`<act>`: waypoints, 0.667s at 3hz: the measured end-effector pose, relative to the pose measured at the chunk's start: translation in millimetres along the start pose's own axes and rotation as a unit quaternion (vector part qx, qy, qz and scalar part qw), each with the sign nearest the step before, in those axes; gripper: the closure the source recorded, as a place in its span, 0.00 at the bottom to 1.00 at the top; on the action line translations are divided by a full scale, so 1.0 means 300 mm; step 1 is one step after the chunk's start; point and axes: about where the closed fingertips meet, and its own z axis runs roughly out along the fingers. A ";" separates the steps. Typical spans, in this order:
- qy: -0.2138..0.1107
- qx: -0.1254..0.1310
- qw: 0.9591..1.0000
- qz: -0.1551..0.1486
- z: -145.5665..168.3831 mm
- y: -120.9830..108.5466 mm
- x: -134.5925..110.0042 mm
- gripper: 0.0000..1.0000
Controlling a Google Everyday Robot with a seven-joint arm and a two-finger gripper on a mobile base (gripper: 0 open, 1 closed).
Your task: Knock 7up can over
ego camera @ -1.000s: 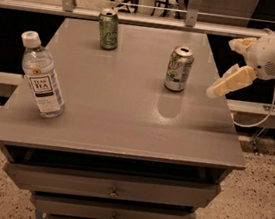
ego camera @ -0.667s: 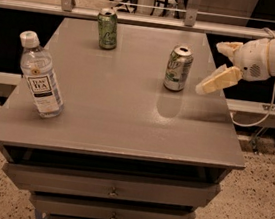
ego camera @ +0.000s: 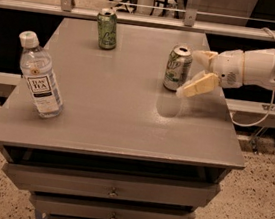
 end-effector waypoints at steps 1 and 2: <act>-0.028 -0.046 0.999 -0.009 0.067 0.078 -0.059 0.00; -0.056 -0.098 0.993 -0.026 0.104 0.175 -0.151 0.00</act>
Offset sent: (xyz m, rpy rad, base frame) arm -0.0512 0.0790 0.0392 0.1499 -0.0051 0.2786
